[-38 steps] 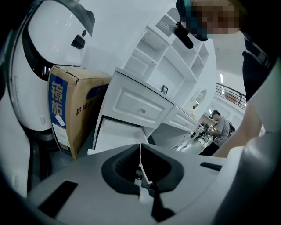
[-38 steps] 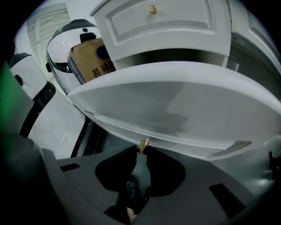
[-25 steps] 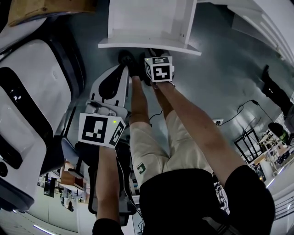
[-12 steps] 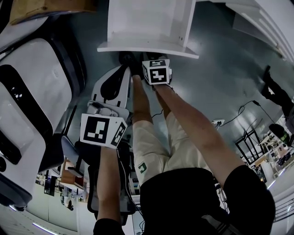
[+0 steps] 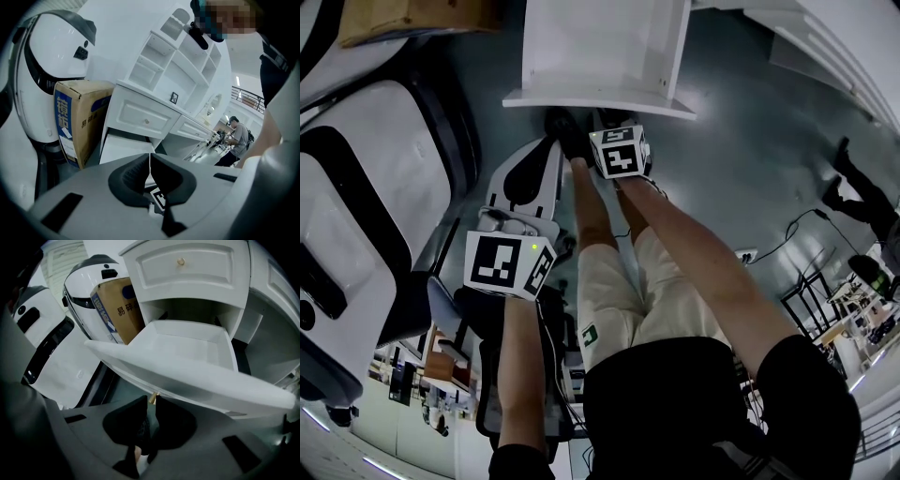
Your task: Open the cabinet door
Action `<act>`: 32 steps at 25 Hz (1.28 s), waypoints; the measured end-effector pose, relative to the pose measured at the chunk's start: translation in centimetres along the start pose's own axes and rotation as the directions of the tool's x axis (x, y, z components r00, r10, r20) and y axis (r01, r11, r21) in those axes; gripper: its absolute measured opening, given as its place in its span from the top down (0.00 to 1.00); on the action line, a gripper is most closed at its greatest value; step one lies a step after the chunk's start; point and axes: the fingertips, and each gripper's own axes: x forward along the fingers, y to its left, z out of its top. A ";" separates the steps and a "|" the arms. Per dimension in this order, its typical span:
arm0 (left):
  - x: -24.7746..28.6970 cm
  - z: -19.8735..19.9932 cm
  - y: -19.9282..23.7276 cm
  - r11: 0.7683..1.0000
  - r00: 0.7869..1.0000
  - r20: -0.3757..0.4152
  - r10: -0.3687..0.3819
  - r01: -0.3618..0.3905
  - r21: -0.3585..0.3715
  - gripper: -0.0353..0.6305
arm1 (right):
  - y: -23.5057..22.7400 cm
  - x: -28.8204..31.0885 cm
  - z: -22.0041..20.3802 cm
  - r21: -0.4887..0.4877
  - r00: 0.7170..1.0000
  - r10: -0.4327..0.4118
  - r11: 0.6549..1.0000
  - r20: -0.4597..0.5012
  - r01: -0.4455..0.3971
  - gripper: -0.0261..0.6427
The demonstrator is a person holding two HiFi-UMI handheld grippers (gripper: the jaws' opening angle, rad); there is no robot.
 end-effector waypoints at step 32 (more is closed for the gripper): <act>-10.8 15.2 -16.3 0.996 0.992 0.121 -0.028 0.017 0.093 0.91 | -1.5 -33.1 12.4 -0.067 0.951 0.083 0.996 0.297 -0.066 0.94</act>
